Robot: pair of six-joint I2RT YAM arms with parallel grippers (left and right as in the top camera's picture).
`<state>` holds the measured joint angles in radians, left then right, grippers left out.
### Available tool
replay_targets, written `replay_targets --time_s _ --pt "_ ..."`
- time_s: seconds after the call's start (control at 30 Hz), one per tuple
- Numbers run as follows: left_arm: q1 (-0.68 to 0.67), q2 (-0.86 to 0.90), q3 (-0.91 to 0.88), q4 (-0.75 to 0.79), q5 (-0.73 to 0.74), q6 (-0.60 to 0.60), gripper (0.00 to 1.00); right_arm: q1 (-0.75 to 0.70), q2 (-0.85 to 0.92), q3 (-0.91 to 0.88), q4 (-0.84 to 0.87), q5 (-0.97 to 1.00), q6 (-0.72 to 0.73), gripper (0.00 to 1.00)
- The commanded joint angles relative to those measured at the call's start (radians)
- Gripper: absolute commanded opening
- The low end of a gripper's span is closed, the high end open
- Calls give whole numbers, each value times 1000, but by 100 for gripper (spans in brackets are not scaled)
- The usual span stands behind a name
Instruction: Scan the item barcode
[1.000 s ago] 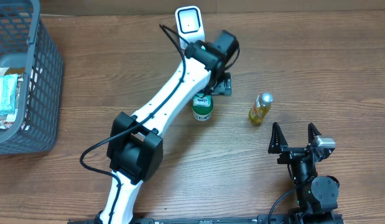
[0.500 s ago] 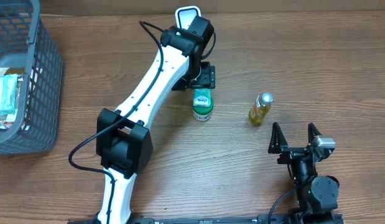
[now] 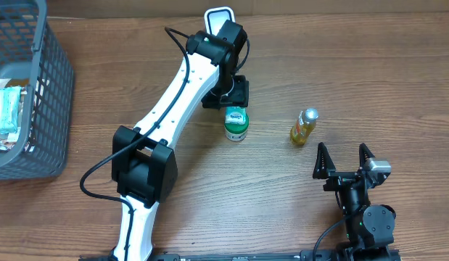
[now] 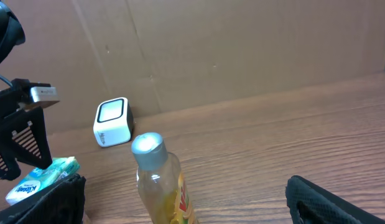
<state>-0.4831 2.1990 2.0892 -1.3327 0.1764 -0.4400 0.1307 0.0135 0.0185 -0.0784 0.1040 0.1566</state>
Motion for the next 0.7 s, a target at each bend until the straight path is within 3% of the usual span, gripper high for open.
replay_targets --time_s 0.0,0.2,0.57,0.67 --pt "19 -28 -13 -3 12 27 64 -2 -11 -11 5 -2 -5 100" --pt "18 -28 -16 -1 62 93 50 -2 -11 -11 5 -2 -5 100" --pt "19 -28 -129 70 61 85 49 -2 -11 -11 5 -2 -5 100" --pt "19 -28 -129 78 63 85 37 -2 -10 -11 5 -2 -5 100"
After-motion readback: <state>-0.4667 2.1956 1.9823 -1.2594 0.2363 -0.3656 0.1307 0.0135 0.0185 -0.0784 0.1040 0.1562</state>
